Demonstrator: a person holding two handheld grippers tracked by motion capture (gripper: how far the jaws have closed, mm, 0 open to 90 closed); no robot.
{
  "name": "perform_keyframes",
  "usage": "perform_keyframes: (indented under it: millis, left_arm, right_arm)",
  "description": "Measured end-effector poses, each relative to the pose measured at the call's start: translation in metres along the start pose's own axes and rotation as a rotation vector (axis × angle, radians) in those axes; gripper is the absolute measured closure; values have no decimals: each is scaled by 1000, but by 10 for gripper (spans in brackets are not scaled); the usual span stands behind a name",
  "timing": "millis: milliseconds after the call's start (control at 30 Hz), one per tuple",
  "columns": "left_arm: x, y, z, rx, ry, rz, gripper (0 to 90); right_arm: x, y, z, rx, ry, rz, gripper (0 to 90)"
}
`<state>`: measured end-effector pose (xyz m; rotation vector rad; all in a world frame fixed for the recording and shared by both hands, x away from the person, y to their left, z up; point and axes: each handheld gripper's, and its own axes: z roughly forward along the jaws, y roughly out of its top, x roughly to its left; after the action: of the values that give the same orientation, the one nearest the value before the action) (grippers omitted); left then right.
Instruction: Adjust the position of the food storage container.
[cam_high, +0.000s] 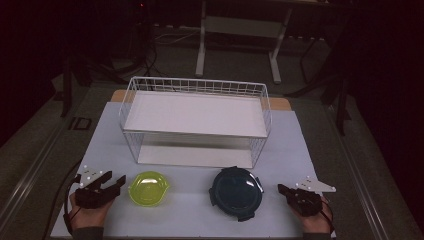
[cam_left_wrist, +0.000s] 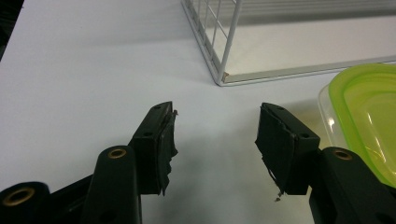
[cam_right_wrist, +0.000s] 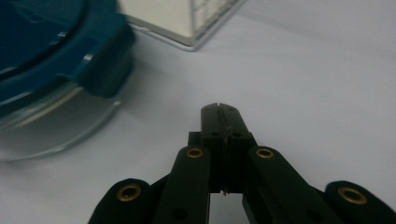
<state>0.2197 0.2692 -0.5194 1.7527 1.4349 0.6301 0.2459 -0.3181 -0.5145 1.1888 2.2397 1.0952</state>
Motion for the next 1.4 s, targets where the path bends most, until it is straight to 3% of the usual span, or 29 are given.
perform_keyframes:
  millis: [400, 800, 1400]
  left_arm:
    - [-1, 0, -1, -7, 5, 0, 470]
    - [0, 0, -2, -12, 8, 3, 469]
    - [-1, 0, -1, -12, 9, 7, 465]
  right_arm:
    - [26, 3, 5, 2, 118, -54, 898]
    - [36, 2, 7, 4, 216, -76, 898]
    - [41, 3, 12, 3, 214, -72, 900]
